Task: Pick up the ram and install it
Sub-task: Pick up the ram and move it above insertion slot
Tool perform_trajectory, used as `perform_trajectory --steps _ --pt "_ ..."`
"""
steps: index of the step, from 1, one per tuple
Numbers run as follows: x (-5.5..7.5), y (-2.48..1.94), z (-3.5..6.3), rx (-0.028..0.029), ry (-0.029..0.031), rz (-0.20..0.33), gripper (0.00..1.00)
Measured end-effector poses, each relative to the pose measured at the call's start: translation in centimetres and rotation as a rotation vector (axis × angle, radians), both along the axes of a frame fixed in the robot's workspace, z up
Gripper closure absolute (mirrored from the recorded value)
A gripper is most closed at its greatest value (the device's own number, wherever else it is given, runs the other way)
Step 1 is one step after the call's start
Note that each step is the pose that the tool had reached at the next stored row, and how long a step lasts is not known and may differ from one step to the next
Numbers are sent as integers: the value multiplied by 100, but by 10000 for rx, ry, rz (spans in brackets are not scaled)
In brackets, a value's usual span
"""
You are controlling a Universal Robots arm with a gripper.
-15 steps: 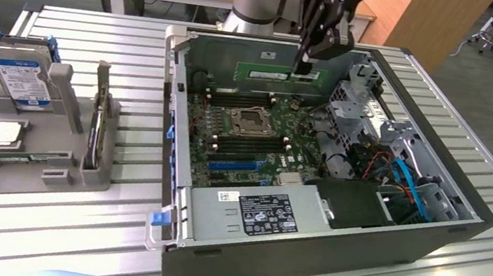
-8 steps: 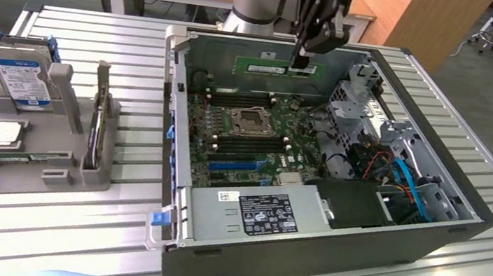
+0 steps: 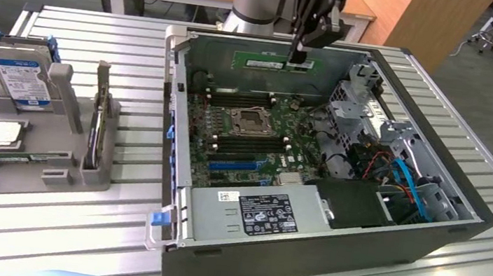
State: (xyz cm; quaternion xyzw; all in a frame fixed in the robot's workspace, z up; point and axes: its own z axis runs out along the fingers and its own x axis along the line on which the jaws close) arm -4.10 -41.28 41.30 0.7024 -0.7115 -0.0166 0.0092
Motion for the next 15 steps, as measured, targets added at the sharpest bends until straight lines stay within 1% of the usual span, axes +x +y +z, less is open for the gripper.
perform_trajectory --steps 10,15 --pt "2 8 -4 1 0 17 88" --pt "3 7 -59 1 -4 21 88"
